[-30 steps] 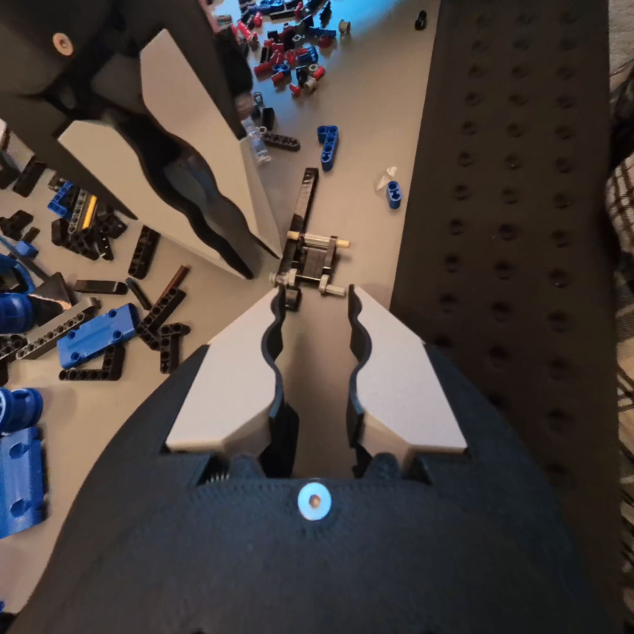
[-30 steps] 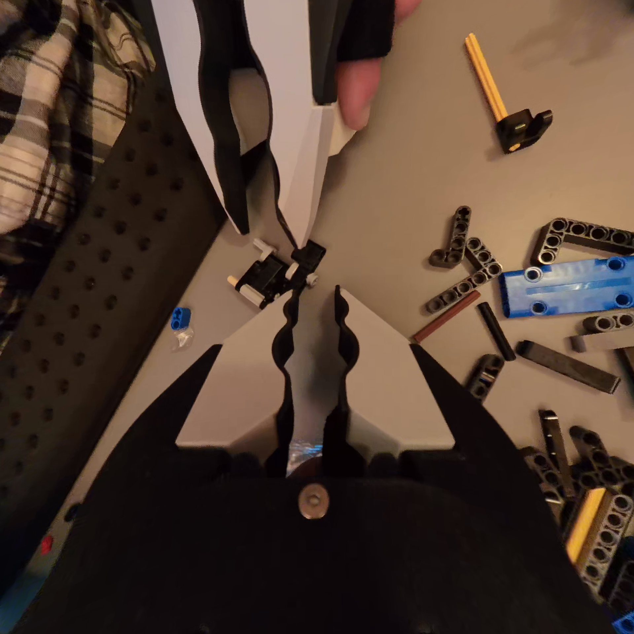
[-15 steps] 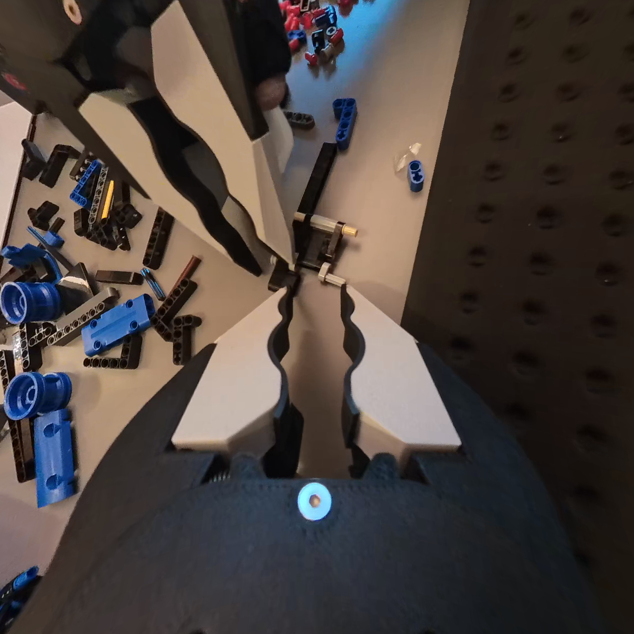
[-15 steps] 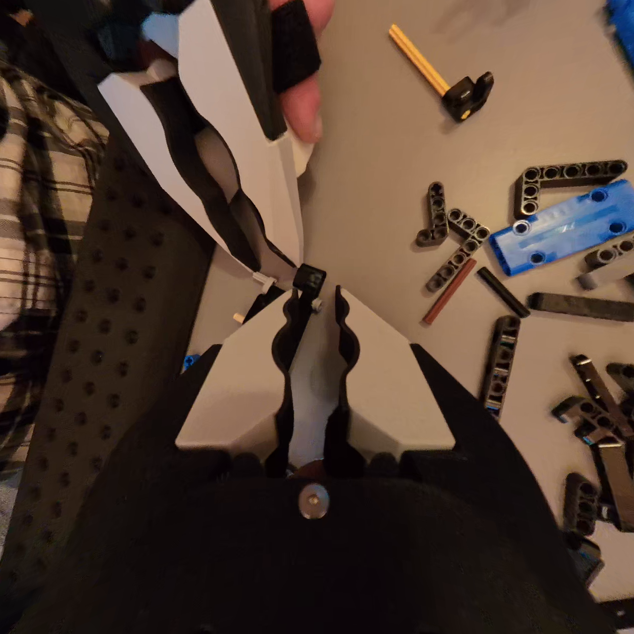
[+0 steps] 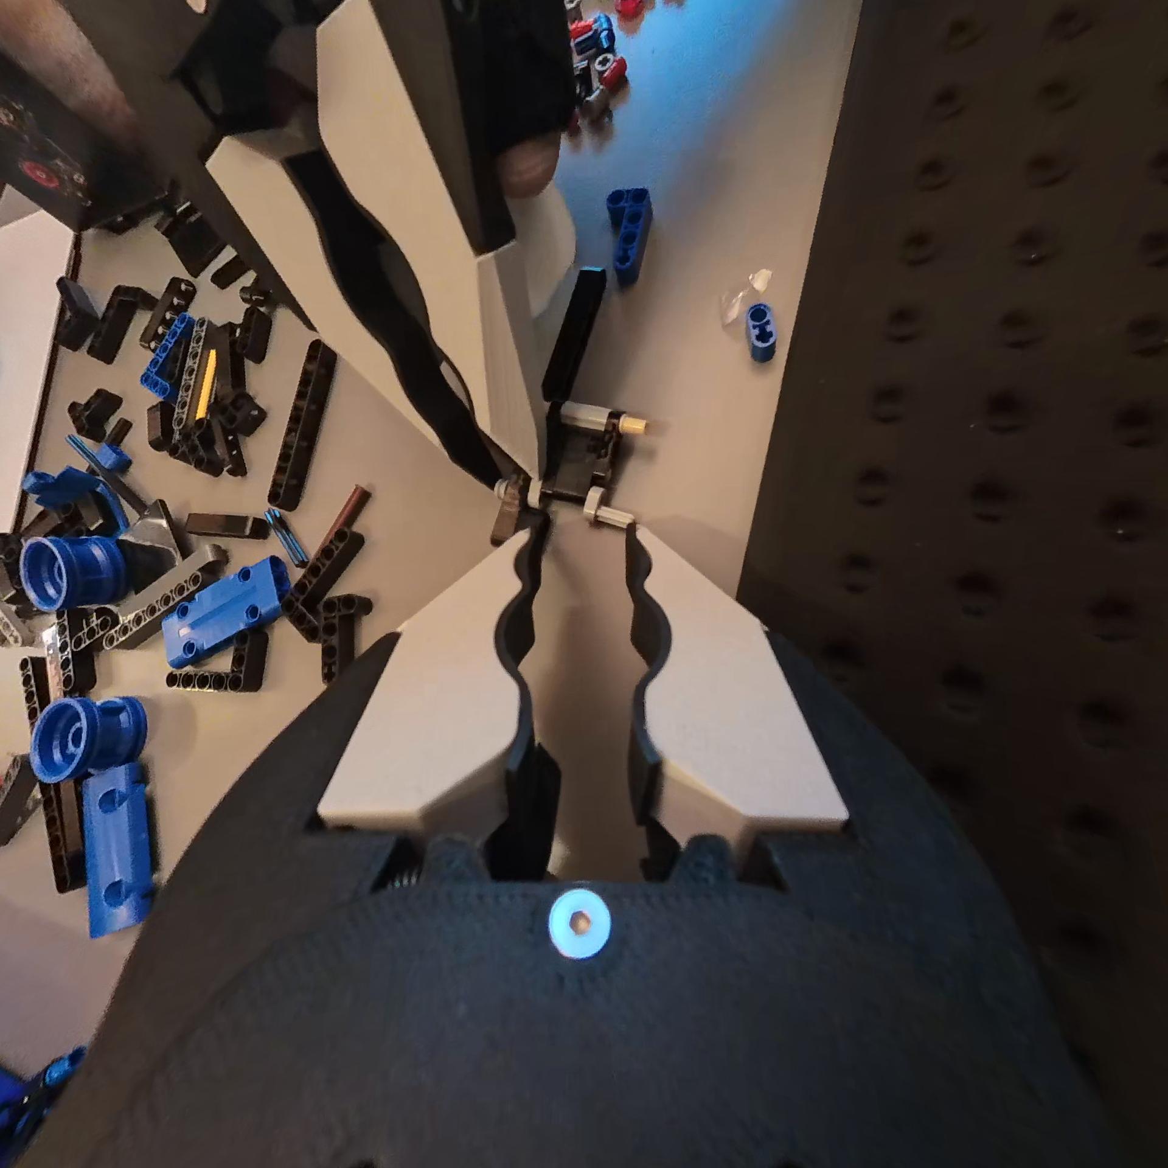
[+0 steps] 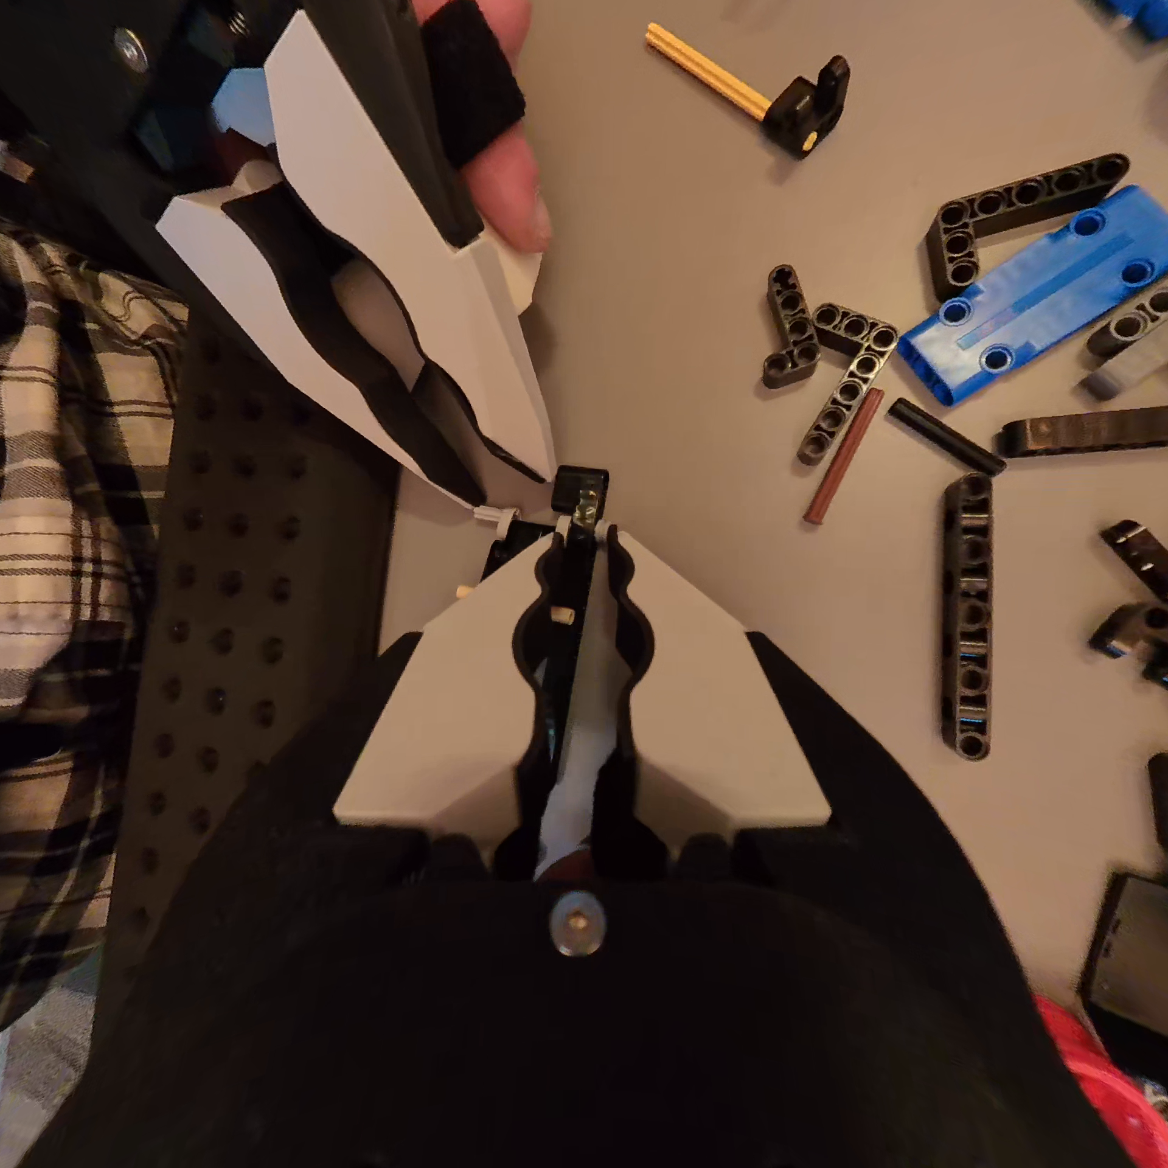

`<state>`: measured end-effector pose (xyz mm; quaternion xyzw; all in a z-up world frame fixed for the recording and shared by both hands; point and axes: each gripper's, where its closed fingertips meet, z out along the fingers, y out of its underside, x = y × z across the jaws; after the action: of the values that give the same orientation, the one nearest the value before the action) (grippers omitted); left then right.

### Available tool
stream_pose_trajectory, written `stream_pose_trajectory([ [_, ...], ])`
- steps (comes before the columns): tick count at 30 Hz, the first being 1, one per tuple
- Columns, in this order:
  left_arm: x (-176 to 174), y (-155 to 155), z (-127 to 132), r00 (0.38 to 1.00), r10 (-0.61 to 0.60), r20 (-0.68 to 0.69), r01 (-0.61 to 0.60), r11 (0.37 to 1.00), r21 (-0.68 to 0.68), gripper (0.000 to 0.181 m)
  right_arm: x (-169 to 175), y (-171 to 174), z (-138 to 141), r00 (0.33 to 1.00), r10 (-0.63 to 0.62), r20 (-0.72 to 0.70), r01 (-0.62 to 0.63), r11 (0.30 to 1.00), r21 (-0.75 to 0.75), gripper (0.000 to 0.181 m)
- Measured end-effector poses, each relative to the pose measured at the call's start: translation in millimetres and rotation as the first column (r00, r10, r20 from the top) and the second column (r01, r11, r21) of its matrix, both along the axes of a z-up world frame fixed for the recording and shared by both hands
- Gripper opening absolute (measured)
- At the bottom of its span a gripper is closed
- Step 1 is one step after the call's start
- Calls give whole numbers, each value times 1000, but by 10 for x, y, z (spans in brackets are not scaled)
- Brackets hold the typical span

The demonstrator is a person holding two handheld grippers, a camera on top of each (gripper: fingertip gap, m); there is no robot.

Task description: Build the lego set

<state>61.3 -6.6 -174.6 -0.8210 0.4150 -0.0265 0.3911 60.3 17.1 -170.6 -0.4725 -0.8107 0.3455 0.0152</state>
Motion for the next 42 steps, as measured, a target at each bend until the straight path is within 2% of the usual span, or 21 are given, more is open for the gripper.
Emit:
stream_pose_trajectory([
  [10,46,-18,-4,1000,-5,6,6,1000,-18,18,-1,-6,-6,999,24,-35,-23,1000,20,10],
  [11,-80,55,4,998,35,-59,-34,999,16,0,40,-52,-8,998,54,-23,-54,999,5,9],
  [12,-154,61,-19,996,45,-74,-44,999,24,0,52,-77,-19,998,64,-28,-64,998,4,0],
  [13,-159,61,-21,998,65,-17,-65,998,0,0,52,-82,-19,997,63,-34,-64,998,-1,0],
  [16,-118,64,-38,997,47,-60,-46,999,16,0,47,-58,-15,997,65,-31,-64,998,15,0],
  [19,-86,74,8,999,44,3,-44,999,8,0,3,15,-14,998,30,-57,-28,999,20,0],
  [22,-103,84,14,997,58,47,-58,998,-5,15,14,17,40,997,11,-75,-12,1000,-13,0],
  [26,-105,51,98,994,43,99,-43,999,-7,28,38,194,166,993,-52,-109,49,998,-30,4],
  [30,-122,-1,99,994,27,110,-24,999,-25,34,184,319,219,988,-91,-125,91,996,-2,9],
  [35,-118,-17,111,992,22,121,-19,1000,-21,35,388,752,599,940,-253,-229,256,966,-17,14],
  [42,-142,-19,62,996,28,79,-26,999,-20,36,909,1225,1159,818,-427,-385,468,884,15,16],
])
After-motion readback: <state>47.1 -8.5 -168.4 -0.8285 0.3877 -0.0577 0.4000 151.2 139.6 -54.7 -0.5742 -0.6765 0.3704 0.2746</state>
